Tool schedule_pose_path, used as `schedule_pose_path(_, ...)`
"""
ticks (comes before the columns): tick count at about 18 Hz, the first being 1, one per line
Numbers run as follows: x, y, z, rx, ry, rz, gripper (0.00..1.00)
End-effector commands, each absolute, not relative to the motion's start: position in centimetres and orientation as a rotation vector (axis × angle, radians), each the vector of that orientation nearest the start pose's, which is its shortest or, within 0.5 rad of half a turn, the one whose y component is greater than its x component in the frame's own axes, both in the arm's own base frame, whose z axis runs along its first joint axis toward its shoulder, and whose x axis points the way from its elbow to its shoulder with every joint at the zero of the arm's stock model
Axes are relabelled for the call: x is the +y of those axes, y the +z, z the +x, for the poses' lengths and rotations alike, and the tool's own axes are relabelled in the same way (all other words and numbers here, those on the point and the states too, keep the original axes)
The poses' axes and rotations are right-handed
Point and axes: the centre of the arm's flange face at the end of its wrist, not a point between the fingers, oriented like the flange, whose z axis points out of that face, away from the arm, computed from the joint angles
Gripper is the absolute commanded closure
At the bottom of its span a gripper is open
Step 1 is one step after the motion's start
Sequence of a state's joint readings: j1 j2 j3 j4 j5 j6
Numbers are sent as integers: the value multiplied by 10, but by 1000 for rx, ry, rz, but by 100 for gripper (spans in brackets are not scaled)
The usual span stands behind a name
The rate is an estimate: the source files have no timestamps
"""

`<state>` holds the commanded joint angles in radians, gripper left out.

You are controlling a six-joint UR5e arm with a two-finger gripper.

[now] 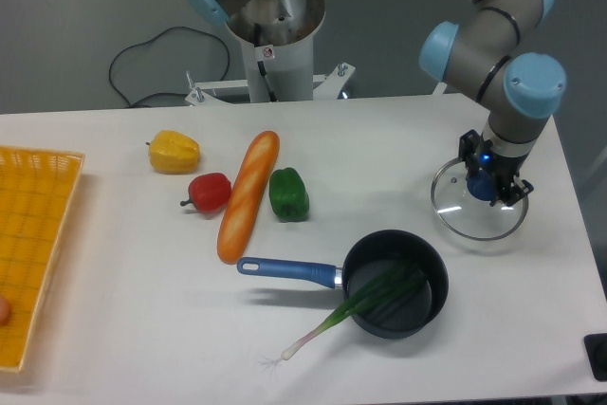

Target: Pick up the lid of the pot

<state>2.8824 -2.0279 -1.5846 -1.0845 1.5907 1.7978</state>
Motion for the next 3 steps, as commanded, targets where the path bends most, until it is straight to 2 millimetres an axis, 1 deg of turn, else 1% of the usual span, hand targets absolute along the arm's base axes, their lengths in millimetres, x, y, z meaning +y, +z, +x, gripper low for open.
schedule_pose_path(3,291,272,-586,761,32,-3068,41)
